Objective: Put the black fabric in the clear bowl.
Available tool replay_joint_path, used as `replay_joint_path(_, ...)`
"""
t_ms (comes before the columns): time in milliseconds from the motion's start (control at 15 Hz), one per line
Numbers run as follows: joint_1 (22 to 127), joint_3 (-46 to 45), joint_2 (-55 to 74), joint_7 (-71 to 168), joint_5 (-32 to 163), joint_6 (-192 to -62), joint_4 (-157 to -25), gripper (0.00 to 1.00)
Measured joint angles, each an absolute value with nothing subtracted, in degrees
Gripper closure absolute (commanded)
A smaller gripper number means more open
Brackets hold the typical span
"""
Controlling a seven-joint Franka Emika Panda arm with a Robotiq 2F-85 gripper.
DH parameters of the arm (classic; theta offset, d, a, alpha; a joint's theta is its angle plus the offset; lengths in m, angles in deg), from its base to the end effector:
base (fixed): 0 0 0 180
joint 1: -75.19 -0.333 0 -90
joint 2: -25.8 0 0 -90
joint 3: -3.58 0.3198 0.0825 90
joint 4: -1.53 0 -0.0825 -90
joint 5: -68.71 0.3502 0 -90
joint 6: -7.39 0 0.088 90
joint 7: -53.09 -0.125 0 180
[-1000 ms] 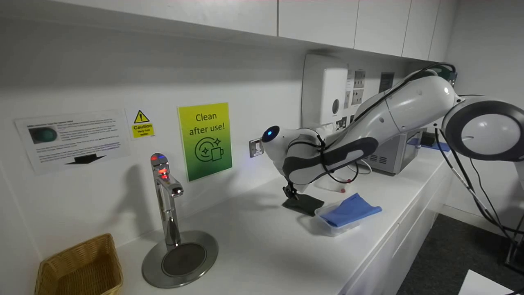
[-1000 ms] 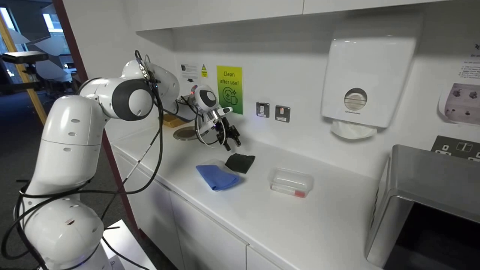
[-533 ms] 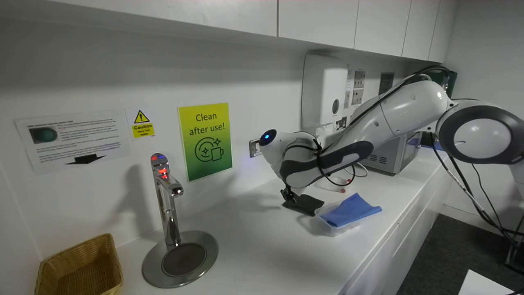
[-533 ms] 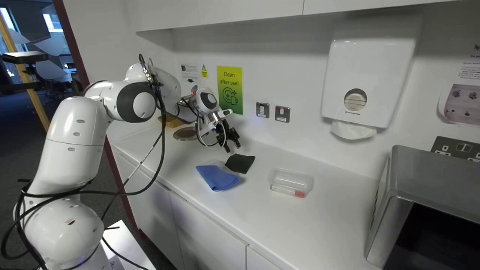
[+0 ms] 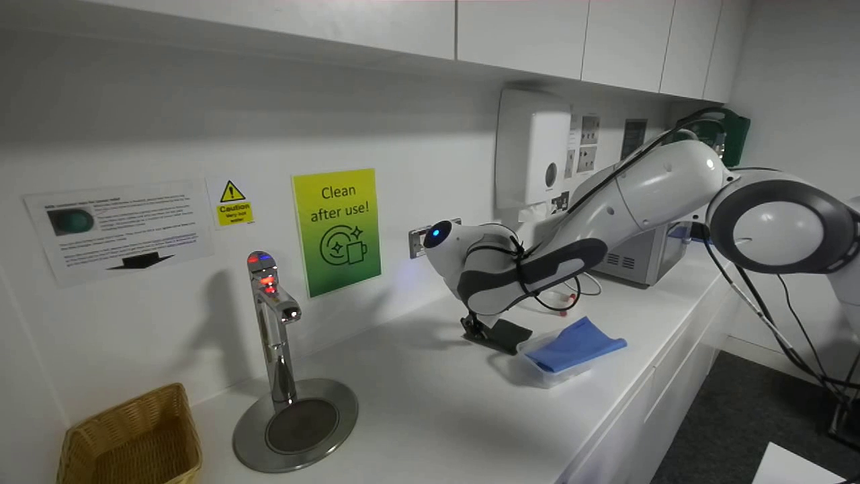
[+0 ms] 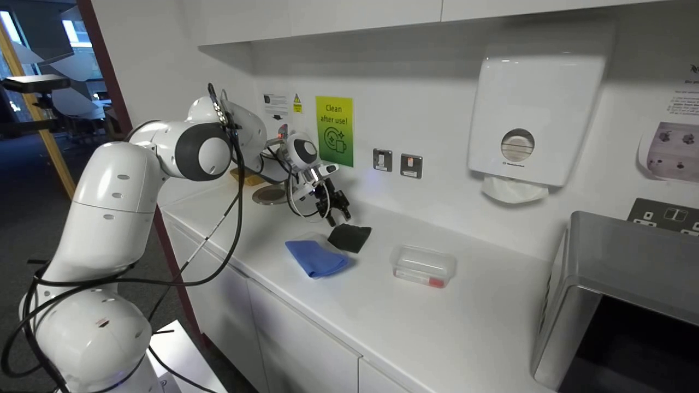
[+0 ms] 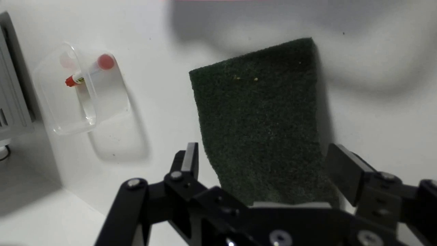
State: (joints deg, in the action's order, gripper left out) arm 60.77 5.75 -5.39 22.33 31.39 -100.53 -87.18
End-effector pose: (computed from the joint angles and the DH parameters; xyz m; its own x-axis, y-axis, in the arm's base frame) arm 0.6400 0.1288 0.3357 0.9987 0.0340 0.0390 0.0057 -0.8214 0.5703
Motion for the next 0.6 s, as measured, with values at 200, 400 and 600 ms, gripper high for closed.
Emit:
replay_joint_path(200,60.77,5.69,-5.56,22.35,31.40,-100.51,-87.09,0.00)
replay_joint_path(400,60.76,5.68,-5.68,22.35,31.42,-100.49,-87.07,0.00)
replay_joint_path(600,60.76,5.67,-6.02,22.36,31.43,-100.48,-87.02,0.00)
